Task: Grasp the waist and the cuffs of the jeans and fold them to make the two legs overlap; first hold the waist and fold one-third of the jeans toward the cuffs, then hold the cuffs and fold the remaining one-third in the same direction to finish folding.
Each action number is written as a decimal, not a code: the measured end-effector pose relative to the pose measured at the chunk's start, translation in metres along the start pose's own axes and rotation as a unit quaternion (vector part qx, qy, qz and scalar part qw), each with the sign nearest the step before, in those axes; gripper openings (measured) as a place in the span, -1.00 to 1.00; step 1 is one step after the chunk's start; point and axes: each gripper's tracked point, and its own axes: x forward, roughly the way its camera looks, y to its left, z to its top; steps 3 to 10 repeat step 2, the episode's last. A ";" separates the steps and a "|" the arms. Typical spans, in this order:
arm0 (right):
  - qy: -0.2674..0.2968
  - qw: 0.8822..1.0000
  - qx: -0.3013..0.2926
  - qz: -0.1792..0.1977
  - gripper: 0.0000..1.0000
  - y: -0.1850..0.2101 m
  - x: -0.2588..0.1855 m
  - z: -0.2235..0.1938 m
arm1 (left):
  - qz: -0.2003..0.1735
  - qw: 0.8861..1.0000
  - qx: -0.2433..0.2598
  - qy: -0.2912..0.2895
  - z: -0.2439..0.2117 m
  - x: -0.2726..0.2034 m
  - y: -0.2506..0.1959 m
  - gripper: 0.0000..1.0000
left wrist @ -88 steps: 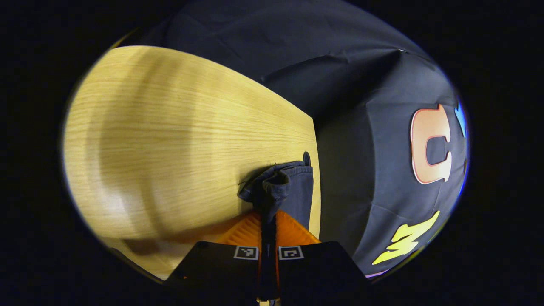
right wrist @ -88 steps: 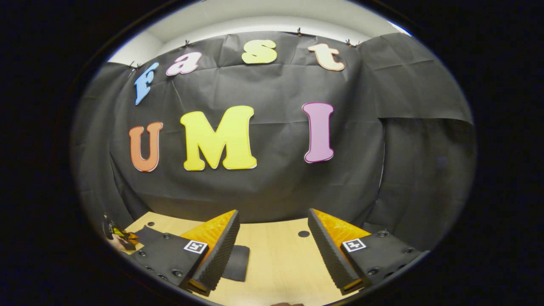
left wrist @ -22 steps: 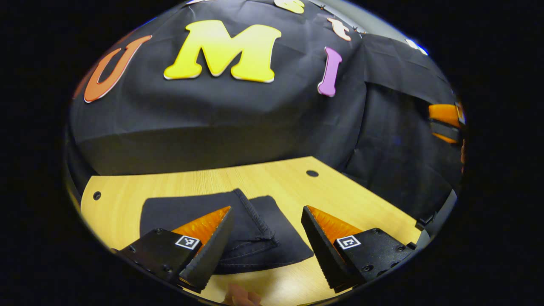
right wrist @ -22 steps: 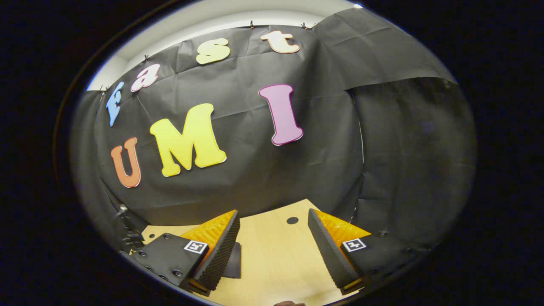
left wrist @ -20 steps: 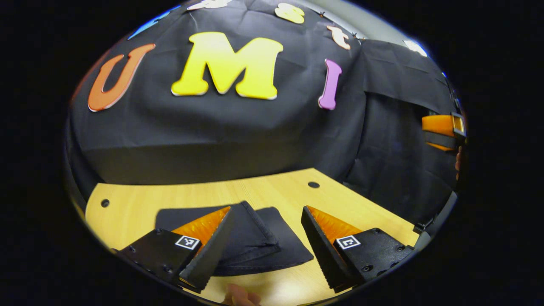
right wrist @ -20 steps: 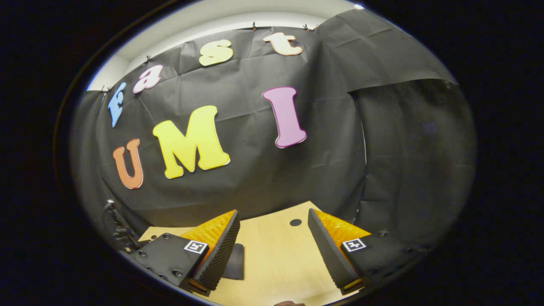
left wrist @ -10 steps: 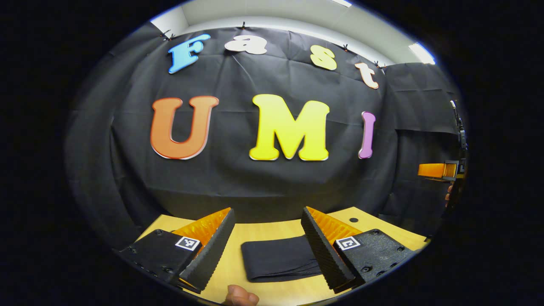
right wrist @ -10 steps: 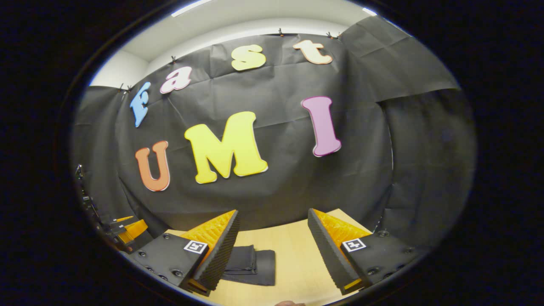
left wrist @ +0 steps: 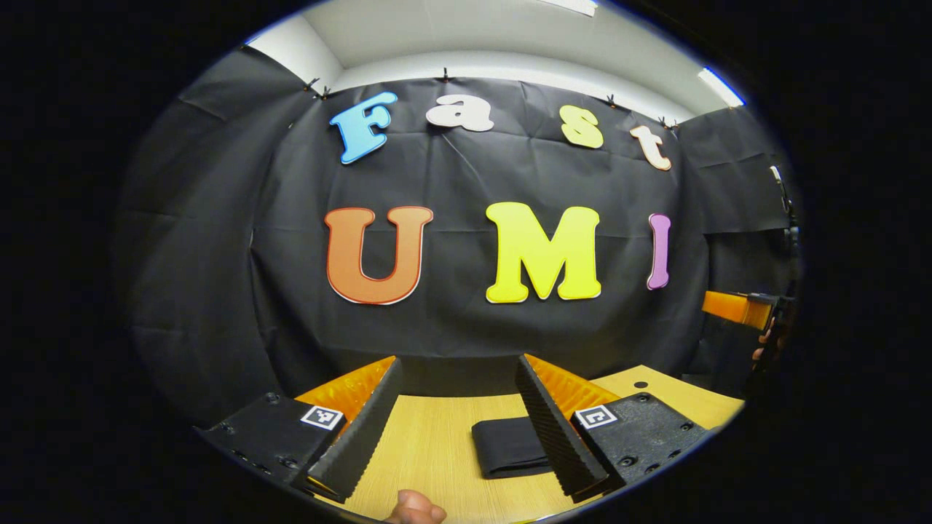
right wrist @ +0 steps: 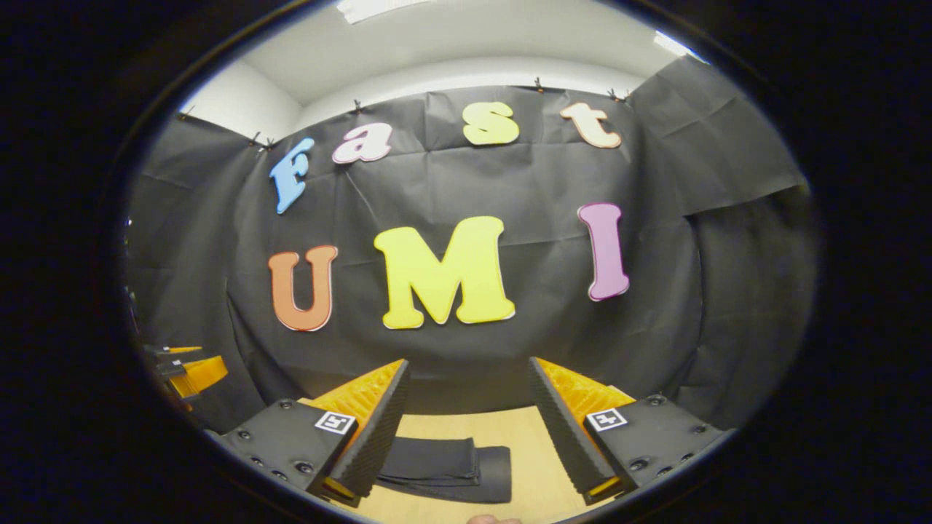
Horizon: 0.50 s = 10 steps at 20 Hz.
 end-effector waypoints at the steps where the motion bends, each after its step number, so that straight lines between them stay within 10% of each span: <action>1: 0.002 1.000 -0.003 -0.005 0.94 0.002 0.000 -0.009 | 0.007 1.000 0.000 0.002 -0.002 -0.003 0.005 0.99; 10: 0.007 1.000 -0.001 0.000 0.89 0.010 -0.001 -0.014 | 0.010 1.000 0.000 0.004 -0.005 -0.006 0.009 0.99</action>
